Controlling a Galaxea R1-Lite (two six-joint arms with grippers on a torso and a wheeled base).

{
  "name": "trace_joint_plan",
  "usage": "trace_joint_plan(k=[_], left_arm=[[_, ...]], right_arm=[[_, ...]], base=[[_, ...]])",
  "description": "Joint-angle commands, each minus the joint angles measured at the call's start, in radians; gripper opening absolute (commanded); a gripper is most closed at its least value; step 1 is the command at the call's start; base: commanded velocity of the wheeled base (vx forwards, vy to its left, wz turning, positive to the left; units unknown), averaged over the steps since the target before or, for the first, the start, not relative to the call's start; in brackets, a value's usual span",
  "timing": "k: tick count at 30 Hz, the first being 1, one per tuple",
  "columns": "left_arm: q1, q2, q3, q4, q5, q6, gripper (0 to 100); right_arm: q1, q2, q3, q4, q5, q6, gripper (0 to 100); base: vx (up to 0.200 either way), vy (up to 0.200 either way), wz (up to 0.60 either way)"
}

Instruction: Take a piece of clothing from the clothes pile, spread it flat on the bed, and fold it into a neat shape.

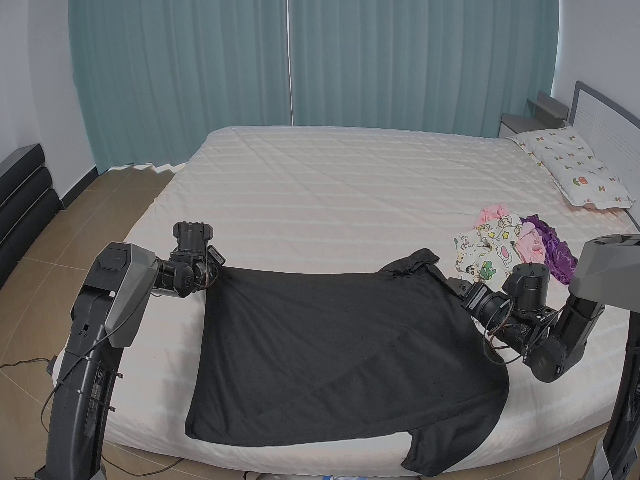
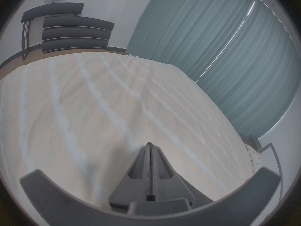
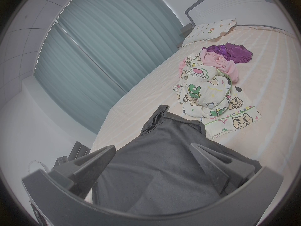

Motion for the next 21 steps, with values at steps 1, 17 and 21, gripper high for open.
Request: trace_joint_plan(k=[1,17,21], left_arm=[[0.005,-0.004,0.0,-0.014,-0.006,0.001,0],[0.044,-0.005,0.0,-0.047,-0.01,0.001,0],[0.042,-0.004,0.0,-0.047,-0.012,0.003,0]], right_arm=[[-0.002,0.004,0.0,0.0,0.0,0.0,100],[-0.002,0.004,0.001,0.0,0.0,0.0,100],[-0.002,0.004,0.001,0.0,-0.001,0.0,100]], base=[[0.0,0.0,0.0],[0.0,0.0,0.0],[0.0,0.0,0.0]])
